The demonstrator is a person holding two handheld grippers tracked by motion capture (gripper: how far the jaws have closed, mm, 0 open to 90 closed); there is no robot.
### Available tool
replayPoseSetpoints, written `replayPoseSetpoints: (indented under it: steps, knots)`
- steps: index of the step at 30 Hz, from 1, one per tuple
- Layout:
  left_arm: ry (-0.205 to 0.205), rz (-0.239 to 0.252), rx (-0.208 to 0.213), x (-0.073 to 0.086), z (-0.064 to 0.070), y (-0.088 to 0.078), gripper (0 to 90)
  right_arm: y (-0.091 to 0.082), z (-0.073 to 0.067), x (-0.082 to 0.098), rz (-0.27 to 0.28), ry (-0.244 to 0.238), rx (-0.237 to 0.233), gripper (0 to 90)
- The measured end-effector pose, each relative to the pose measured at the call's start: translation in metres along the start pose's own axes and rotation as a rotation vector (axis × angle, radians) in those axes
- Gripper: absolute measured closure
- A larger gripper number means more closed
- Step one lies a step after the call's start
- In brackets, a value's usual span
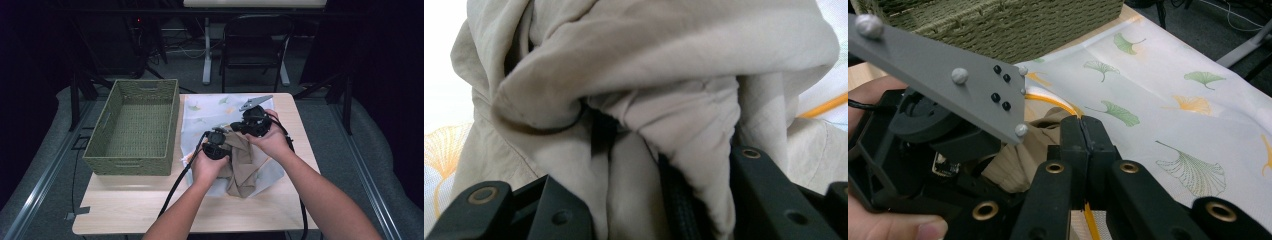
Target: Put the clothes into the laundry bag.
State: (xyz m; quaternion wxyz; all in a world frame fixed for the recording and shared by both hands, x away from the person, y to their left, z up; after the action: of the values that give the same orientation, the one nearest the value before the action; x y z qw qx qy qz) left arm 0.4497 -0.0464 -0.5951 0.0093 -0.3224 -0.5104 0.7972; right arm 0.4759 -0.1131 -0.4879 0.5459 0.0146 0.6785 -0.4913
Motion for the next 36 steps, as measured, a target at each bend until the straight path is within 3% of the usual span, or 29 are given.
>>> replayPoseSetpoints:
  steps: [9,13,20,21,23,30,36]
  knots:
    - [0.007,0.022,-0.034,-0.001,-0.001,0.008,52.4,0.002,0.004,0.006,-0.010,0.009,0.001,89.7]
    - [0.033,0.003,-0.053,0.001,-0.001,0.011,47.8,0.002,0.005,0.006,-0.007,0.013,0.007,89.7]
    - [0.068,0.001,-0.080,0.001,-0.003,0.010,47.2,0.002,0.004,0.006,-0.009,0.008,0.014,89.7]
    - [0.069,0.008,-0.085,0.001,-0.003,0.011,47.4,0.003,0.003,0.005,0.008,0.015,0.017,89.7]
    - [0.061,0.008,-0.086,0.001,-0.002,0.012,47.6,0.002,0.003,0.006,-0.009,0.005,0.014,89.7]
    - [0.057,0.016,-0.072,0.001,0.000,0.009,46.1,0.001,0.005,0.007,-0.006,0.003,0.021,89.7]
    - [0.048,0.048,-0.021,0.000,0.006,-0.001,42.0,0.001,0.006,0.008,-0.010,0.000,0.026,89.7]
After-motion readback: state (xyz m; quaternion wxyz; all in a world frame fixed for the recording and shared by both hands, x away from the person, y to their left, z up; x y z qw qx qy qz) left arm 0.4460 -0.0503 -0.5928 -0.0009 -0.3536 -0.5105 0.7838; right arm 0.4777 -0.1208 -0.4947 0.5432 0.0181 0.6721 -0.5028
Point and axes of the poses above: each handheld gripper's, and its own axes: y roughly forward along the jaws, x roughly out of its underside, z roughly to its right, the point moved 9 cm from there along y, roughly forward along the jaws, and after that the axes turned 6 degrees about x, right-handed, at the moved point
